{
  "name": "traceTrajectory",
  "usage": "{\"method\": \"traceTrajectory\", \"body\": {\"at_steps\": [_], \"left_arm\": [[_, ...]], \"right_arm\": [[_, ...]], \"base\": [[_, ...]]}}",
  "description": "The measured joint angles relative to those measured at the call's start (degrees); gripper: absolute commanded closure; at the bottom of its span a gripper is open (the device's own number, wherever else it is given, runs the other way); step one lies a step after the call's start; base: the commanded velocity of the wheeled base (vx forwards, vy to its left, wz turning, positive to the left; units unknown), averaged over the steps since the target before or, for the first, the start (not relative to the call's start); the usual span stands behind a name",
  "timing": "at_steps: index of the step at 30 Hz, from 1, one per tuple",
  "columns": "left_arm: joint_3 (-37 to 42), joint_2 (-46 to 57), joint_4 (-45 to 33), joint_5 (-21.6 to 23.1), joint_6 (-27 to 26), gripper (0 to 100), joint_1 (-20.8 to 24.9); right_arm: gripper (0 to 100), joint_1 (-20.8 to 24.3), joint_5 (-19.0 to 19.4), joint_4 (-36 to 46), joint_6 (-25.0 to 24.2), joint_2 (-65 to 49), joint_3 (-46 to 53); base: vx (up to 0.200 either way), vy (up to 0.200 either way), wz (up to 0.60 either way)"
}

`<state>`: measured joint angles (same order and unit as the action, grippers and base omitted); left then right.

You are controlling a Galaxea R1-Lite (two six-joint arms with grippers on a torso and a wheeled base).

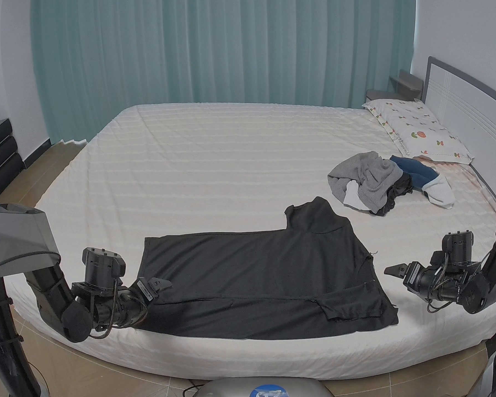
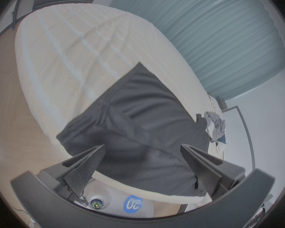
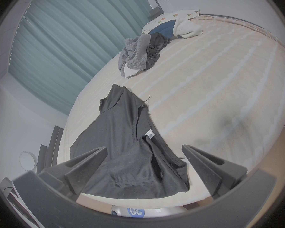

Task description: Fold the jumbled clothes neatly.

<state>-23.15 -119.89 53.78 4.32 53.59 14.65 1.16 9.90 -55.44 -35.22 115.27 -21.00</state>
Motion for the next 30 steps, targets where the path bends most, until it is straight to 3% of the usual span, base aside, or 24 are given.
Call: {"method": "traceTrajectory", "body": {"at_steps": [8,18,30], "left_arm": [[-3.2,-2.6,-2.4,-0.8,-2.1,0,1.5],[-10.4,-7.9,-3.0,-8.6,-2.4,0,1.0],[-14.4,-9.6,-2.3,-11.4,2.2,0,-4.7]], "right_arm": [[0,0.4,0.0,0.0,0.1,-1.1,1.1],[0,0.6,-0.1,-0.1,0.2,-1.5,1.5],[0,0.7,-0.1,-0.1,0.2,-1.1,1.5]], "base": [[0.000,0.000,0.00],[0.000,0.000,0.00],[0.000,0.000,0.00]]}}
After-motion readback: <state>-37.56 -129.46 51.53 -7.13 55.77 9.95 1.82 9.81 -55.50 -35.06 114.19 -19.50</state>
